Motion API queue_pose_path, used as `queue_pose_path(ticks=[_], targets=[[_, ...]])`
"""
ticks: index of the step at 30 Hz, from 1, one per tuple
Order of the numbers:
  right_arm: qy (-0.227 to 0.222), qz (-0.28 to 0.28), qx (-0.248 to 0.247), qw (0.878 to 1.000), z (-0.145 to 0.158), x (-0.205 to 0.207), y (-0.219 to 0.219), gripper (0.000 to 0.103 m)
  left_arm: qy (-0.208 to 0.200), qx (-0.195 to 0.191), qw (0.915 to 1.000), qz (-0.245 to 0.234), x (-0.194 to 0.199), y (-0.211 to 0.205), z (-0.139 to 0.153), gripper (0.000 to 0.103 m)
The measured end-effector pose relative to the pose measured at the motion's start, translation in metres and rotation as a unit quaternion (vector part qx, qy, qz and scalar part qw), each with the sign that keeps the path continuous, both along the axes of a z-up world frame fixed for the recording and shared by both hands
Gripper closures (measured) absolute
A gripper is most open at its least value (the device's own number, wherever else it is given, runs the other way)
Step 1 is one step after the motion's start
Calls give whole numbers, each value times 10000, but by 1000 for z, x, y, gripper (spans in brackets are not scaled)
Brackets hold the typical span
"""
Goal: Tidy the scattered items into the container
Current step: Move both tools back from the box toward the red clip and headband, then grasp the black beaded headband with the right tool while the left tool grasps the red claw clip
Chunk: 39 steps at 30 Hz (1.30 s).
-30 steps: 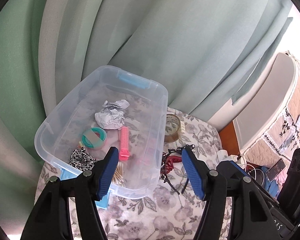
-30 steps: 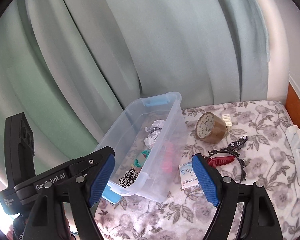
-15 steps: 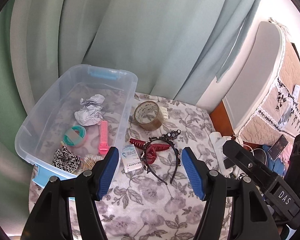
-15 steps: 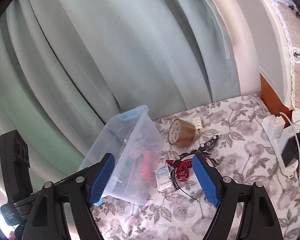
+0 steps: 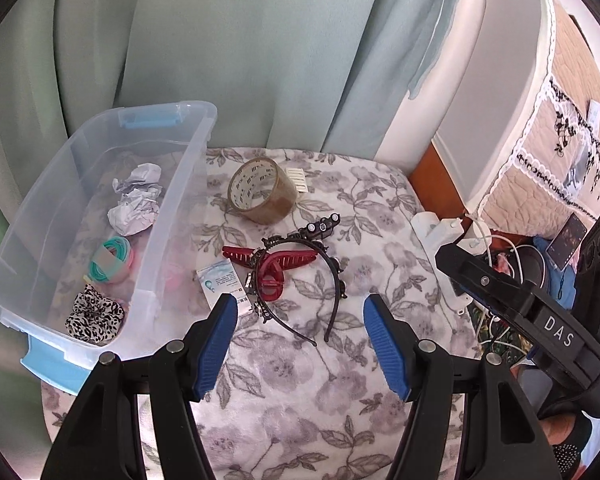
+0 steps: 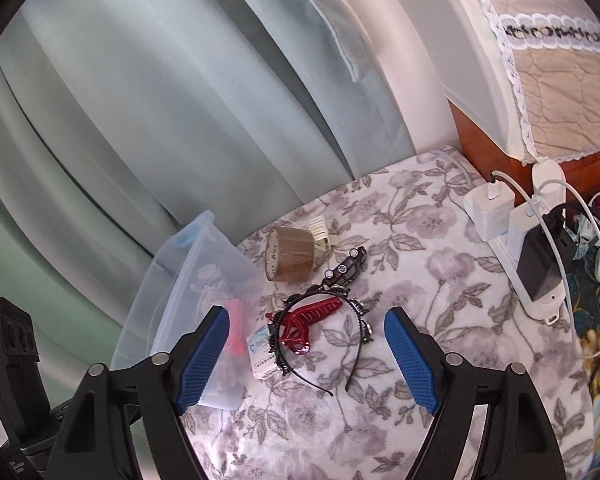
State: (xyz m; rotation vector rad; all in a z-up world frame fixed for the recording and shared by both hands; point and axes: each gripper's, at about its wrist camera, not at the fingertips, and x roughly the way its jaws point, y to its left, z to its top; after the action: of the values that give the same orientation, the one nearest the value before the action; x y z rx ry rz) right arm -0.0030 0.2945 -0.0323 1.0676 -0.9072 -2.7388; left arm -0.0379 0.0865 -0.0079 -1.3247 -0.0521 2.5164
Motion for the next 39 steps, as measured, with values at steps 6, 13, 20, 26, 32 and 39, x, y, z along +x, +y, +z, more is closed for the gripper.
queue_pose_path(ticks=[6,13,20,26,32,39], targets=[[-302,-45,-109,9995,-27,-9,11,20,-236,-263,9993,-118,-9,16,-26,36],[-655,26,-164,9977,-57,-21,12,20,-386,-527,9978,-84,-21,22,-54,37],[-955,188,-104,9952,-83,-38,6,21,-564,-698,9960,63,-32,20,-78,38],[-1132,395,43,9928,-102,-58,-3,28,-576,-807,9947,278,-38,16,-93,38],[-1374,607,224,9884,-123,-78,-14,41,-497,-916,9937,415,-43,13,-102,38],[-1380,781,540,9859,-137,-102,-23,49,-408,-883,9940,492,-45,7,-102,38]])
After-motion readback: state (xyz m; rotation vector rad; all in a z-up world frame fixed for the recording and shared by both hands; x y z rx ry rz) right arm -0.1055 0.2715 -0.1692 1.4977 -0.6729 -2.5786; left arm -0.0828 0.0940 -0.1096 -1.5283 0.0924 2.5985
